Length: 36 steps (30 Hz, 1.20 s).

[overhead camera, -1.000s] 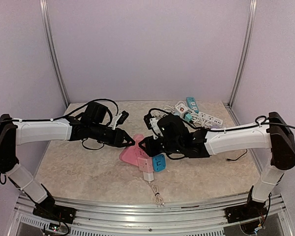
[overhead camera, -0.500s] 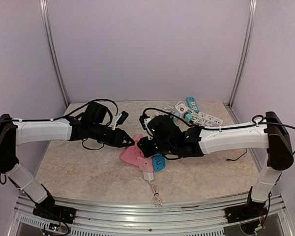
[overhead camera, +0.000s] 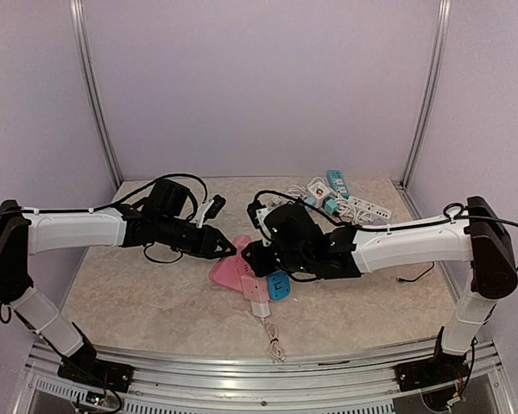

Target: Pull the plug off the socket

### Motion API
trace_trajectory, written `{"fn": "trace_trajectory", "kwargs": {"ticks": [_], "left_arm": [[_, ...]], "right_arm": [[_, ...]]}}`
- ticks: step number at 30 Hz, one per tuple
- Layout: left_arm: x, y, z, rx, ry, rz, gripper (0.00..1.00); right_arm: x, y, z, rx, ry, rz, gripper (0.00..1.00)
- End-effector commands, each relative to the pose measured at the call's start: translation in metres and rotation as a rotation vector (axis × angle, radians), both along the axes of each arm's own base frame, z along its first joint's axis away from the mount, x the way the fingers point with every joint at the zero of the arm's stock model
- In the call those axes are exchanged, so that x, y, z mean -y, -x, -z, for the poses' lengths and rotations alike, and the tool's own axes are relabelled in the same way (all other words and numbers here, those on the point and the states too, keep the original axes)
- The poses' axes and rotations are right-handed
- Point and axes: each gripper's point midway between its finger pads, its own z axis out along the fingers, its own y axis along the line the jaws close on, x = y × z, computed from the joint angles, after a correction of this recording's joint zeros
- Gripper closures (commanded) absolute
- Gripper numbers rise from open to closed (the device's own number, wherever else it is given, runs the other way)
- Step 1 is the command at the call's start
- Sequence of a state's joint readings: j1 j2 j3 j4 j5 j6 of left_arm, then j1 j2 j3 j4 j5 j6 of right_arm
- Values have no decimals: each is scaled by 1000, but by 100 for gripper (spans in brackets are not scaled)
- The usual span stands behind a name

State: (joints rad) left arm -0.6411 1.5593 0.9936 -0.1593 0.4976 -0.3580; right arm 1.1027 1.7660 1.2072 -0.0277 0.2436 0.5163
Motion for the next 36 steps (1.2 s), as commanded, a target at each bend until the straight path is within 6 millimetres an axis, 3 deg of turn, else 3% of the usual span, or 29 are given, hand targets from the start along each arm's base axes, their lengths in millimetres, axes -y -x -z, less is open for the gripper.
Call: {"fn": "trace_trajectory", "kwargs": {"ticks": [1,19,36], "left_arm": [[5,-10,-18,49,35,6,94],[5,-9,-20,53,42,14,94],[3,-12,-13,38,20,-5,94]], "right_arm": [[-2,9,-17,-13,-102,-87,100],[-5,11,-22,-78,-219,-150,100],[1,0,-1,-41,-12,-22,100]]}}
